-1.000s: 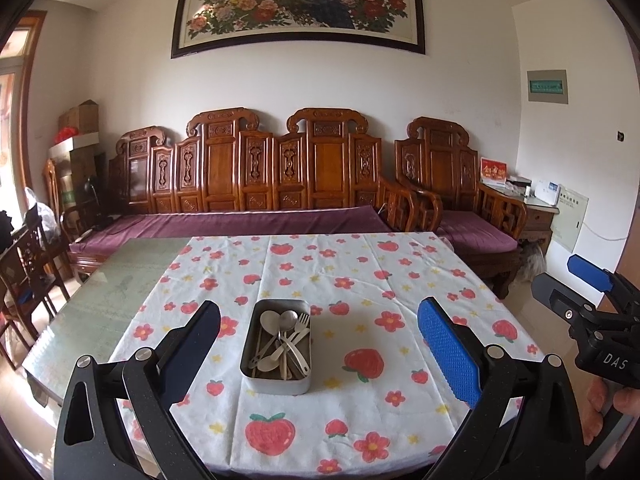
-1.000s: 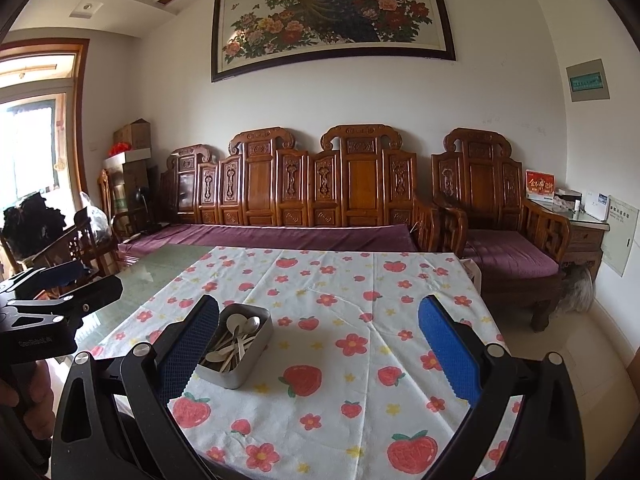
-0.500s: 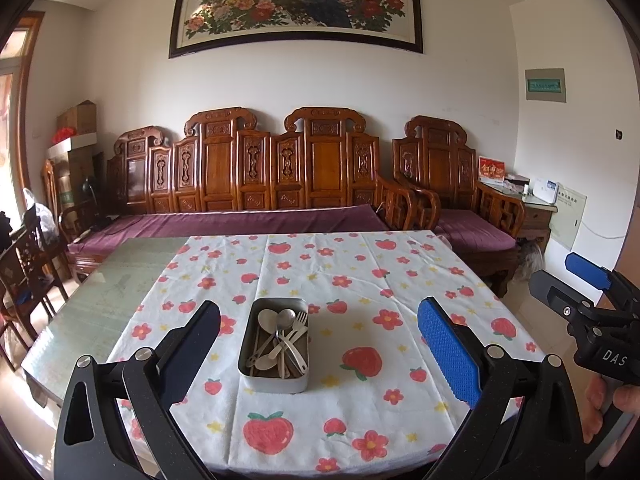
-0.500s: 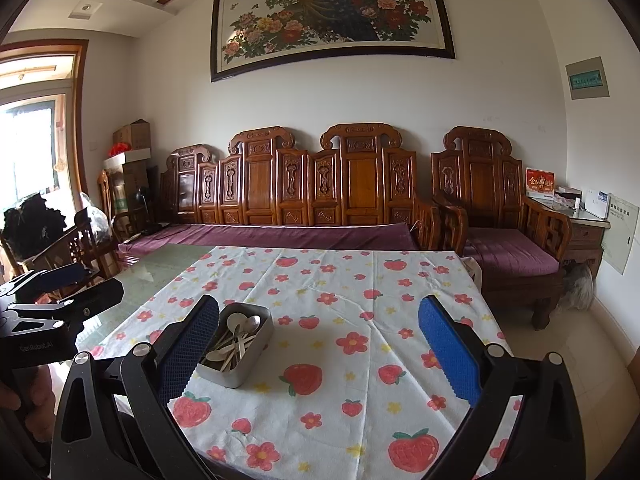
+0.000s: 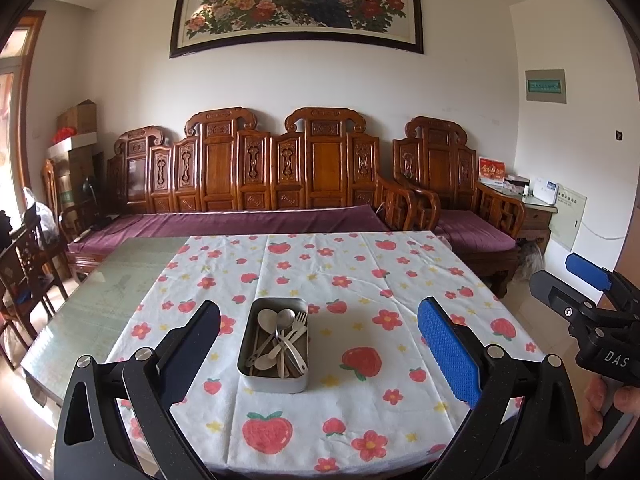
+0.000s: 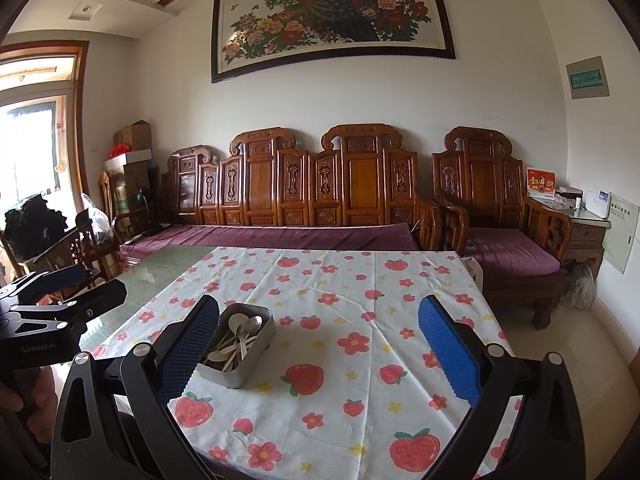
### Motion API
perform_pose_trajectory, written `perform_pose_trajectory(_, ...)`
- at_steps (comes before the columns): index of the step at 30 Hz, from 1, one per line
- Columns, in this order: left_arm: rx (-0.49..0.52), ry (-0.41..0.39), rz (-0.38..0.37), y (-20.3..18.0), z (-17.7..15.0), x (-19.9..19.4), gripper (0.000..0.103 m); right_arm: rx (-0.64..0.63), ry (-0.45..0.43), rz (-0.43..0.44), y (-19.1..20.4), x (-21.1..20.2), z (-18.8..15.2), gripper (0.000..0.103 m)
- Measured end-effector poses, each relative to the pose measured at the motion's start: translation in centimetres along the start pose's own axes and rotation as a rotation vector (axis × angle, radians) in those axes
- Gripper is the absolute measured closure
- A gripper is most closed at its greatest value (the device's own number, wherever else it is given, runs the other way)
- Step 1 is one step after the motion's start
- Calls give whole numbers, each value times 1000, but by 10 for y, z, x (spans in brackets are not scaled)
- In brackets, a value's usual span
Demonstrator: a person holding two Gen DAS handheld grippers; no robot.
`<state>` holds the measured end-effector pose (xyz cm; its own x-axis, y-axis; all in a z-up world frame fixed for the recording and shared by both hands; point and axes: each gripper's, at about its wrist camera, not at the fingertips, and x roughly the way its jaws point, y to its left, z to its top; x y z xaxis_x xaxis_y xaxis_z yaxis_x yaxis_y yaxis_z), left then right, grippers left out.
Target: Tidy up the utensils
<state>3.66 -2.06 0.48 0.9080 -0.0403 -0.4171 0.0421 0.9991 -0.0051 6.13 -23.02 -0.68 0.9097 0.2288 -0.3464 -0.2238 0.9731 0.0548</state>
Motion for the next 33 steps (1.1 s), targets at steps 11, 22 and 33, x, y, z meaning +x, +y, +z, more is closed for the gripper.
perform_pose_trajectory(11,-1,-1,0,0,-1,0,8,1,0,1,2,0,0,3)
perform_pose_trajectory(22,-2,-2,1,0,-1,-1,8,1,0,2,2,0,-1,3)
perform_pose_trajectory(33,-2,-3,-1,1,-1,0,8,2,-1,2,1,0,-1,3)
